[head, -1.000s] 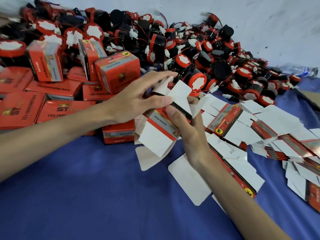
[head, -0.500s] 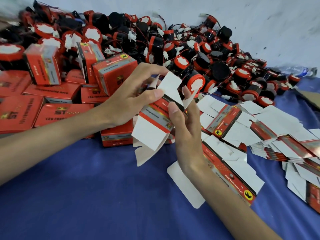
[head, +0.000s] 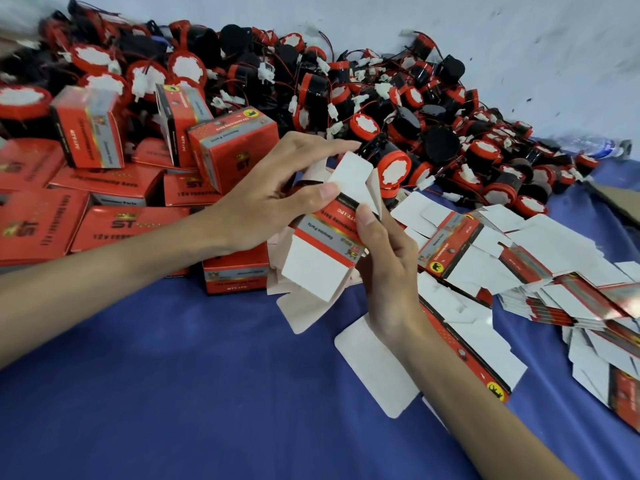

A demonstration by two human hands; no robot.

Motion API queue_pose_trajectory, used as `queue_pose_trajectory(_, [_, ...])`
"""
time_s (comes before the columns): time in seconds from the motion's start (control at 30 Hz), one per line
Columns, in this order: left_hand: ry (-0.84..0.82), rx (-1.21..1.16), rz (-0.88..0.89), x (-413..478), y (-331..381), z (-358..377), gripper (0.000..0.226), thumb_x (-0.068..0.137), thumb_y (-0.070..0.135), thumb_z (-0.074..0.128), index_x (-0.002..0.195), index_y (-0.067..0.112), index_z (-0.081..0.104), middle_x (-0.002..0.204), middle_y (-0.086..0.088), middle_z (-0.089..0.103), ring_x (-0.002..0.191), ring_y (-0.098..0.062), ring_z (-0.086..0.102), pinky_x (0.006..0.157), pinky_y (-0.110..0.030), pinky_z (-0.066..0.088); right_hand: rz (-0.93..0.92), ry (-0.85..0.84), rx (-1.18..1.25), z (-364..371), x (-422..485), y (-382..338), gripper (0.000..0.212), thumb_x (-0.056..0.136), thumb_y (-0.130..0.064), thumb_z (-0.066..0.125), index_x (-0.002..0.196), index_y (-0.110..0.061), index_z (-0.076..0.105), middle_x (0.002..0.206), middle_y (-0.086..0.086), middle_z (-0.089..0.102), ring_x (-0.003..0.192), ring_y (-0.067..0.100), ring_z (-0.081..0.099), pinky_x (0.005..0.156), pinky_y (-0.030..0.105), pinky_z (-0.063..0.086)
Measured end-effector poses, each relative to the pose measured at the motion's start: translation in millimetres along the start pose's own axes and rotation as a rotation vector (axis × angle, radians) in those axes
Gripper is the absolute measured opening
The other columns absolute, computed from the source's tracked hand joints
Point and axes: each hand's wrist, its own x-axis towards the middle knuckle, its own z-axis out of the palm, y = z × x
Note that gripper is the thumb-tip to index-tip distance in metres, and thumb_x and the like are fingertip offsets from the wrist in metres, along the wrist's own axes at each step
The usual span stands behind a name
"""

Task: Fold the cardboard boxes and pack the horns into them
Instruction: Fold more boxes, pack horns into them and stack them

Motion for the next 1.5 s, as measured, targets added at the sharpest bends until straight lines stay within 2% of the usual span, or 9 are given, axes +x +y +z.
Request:
queue_pose_trajectory(0.17, [-0.023, 0.033, -0.018, 0.4, 1.0, -0.2, 0.041, 0.084, 0.053, 0.043, 0.125, 0.051, 0.040, 0.125, 0.012, 0.044, 0.122, -0.001, 0.043, 0.096, -0.017, 0.038, 0.071, -0.017, 0.027, -3.7, 0.0, -1.9, 0.054, 0.085, -0.035, 0.057, 0.129, -0.002, 0.056, 0.109, 0.009, 0.071, 0.103, 0.027, 0.068, 0.089, 0.037, 0.054])
queue_pose_trajectory(0.3, [-0.043, 0.010, -0.047, 0.2, 2.7, -0.4, 0.043, 0.082, 0.055, 0.043, 0.125, 0.051, 0.041, 0.122, 0.015, 0.046, 0.120, 0.000, 0.045, 0.093, -0.017, 0.040, 0.108, -0.076, 0.088, -5.2, 0.0, -4.0, 0.053, 0.089, -0.035, 0.051, 0.135, -0.009, 0.051, 0.122, 0.016, 0.064, 0.114, 0.031, 0.061, 0.100, 0.047, 0.047])
queue_pose_trajectory(0.43, [-0.026, 0.011, -0.066, 1.2, 1.9, -1.7, 0.043, 0.083, 0.055, 0.044, 0.126, 0.053, 0.038, 0.115, 0.023, 0.046, 0.113, 0.004, 0.046, 0.092, -0.019, 0.037, 0.161, -0.160, 0.135, -3.0, 0.3, -3.9, 0.055, 0.090, -0.037, 0.049, 0.140, -0.016, 0.045, 0.127, 0.017, 0.061, 0.115, 0.029, 0.061, 0.090, 0.039, 0.052])
queue_pose_trajectory(0.53, [-0.020, 0.000, -0.083, 1.7, 1.0, -2.0, 0.042, 0.088, 0.047, 0.045, 0.128, 0.052, 0.035, 0.110, 0.020, 0.048, 0.107, 0.004, 0.049, 0.086, -0.017, 0.038, 0.185, -0.182, 0.148, -3.6, 1.8, -3.6, 0.059, 0.090, -0.037, 0.050, 0.144, -0.018, 0.040, 0.128, 0.013, 0.061, 0.117, 0.028, 0.060, 0.097, 0.045, 0.050])
queue_pose_trajectory(0.63, [-0.032, -0.005, -0.090, 1.8, 0.0, -1.9, 0.041, 0.090, 0.043, 0.043, 0.129, 0.052, 0.035, 0.114, 0.012, 0.051, 0.106, 0.003, 0.050, 0.084, -0.014, 0.039, 0.197, -0.170, 0.111, -5.3, 1.4, -5.8, 0.060, 0.088, -0.040, 0.052, 0.143, -0.017, 0.042, 0.119, 0.010, 0.066, 0.107, 0.022, 0.065, 0.073, 0.025, 0.054])
queue_pose_trajectory(0.7, [-0.037, -0.009, -0.095, 2.0, -0.7, -1.8, 0.042, 0.089, 0.045, 0.043, 0.130, 0.050, 0.035, 0.116, 0.007, 0.052, 0.107, 0.002, 0.051, 0.084, -0.013, 0.040, 0.194, -0.147, 0.101, -6.6, 1.0, -5.4, 0.060, 0.087, -0.040, 0.053, 0.141, -0.015, 0.044, 0.116, 0.010, 0.067, 0.105, 0.022, 0.066, 0.068, 0.020, 0.052])
queue_pose_trajectory(0.93, [-0.051, -0.013, -0.082, 3.3, -2.4, -1.0, 0.045, 0.091, 0.039, 0.042, 0.135, 0.043, 0.034, 0.109, 0.008, 0.051, 0.099, 0.008, 0.052, 0.081, -0.008, 0.039, 0.185, -0.122, 0.118, -6.7, 0.7, -2.5, 0.058, 0.085, -0.035, 0.054, 0.138, -0.011, 0.047, 0.120, 0.012, 0.066, 0.113, 0.027, 0.063, 0.092, 0.039, 0.052])
queue_pose_trajectory(1.2, [-0.050, -0.017, -0.074, 3.9, -3.7, 0.4, 0.042, 0.090, 0.040, 0.041, 0.131, 0.048, 0.034, 0.113, 0.002, 0.055, 0.097, 0.004, 0.057, 0.076, -0.009, 0.043, 0.198, -0.119, 0.130, -6.9, 1.2, -1.7, 0.055, 0.083, -0.035, 0.055, 0.134, -0.014, 0.051, 0.119, 0.012, 0.066, 0.112, 0.028, 0.063, 0.094, 0.043, 0.052])
queue_pose_trajectory(1.5, [-0.069, -0.004, -0.056, 4.3, -7.0, 0.8, 0.061, 0.086, 0.053, 0.040, 0.144, 0.032, 0.035, 0.110, 0.000, 0.058, 0.101, -0.006, 0.059, 0.078, -0.017, 0.047, 0.220, -0.129, 0.142, -6.5, 1.3, -3.9, 0.060, 0.079, -0.040, 0.061, 0.133, -0.016, 0.051, 0.118, 0.010, 0.067, 0.110, 0.026, 0.064, 0.085, 0.035, 0.055])
